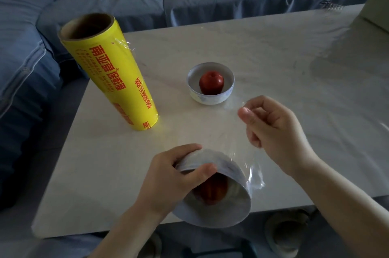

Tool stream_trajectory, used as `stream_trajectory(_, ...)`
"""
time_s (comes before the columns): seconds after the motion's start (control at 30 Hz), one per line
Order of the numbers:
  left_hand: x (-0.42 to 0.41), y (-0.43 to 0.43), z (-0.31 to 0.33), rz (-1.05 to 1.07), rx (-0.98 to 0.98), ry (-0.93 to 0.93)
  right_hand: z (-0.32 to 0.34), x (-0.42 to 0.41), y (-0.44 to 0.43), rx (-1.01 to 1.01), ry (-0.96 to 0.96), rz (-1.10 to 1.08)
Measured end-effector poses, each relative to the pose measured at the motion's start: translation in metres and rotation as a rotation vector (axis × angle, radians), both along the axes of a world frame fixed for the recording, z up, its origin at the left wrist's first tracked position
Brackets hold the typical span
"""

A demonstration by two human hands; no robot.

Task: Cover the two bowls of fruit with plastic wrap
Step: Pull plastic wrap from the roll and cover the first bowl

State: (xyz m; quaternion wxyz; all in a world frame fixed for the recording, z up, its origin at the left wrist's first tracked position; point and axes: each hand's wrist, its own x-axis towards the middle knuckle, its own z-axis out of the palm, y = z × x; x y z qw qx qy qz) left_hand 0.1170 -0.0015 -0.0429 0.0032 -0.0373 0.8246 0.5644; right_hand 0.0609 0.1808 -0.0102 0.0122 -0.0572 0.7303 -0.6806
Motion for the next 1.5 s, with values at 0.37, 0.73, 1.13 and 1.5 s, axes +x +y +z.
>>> stream_trajectory(0.37, 0.002, 0.0, 0.015, -0.222, -0.025, 0.27, -0.035, -0.009, -0.018, 0.221, -0.158, 0.093)
stream_trajectory(0.73, 0.004, 0.004, 0.004, -0.249, 0.1, 0.231, -0.043, -0.005, -0.012, 0.498, -0.502, 0.365)
stream_trajectory(1.13, 0.004, 0.003, -0.004, -0.115, 0.088, 0.249, -0.012, 0.003, 0.044, 0.442, -0.032, -0.017)
stream_trajectory(1.5, -0.002, 0.011, 0.002, -0.111, 0.083, 0.234, -0.012, 0.026, 0.017, 0.354, -0.083, 0.552)
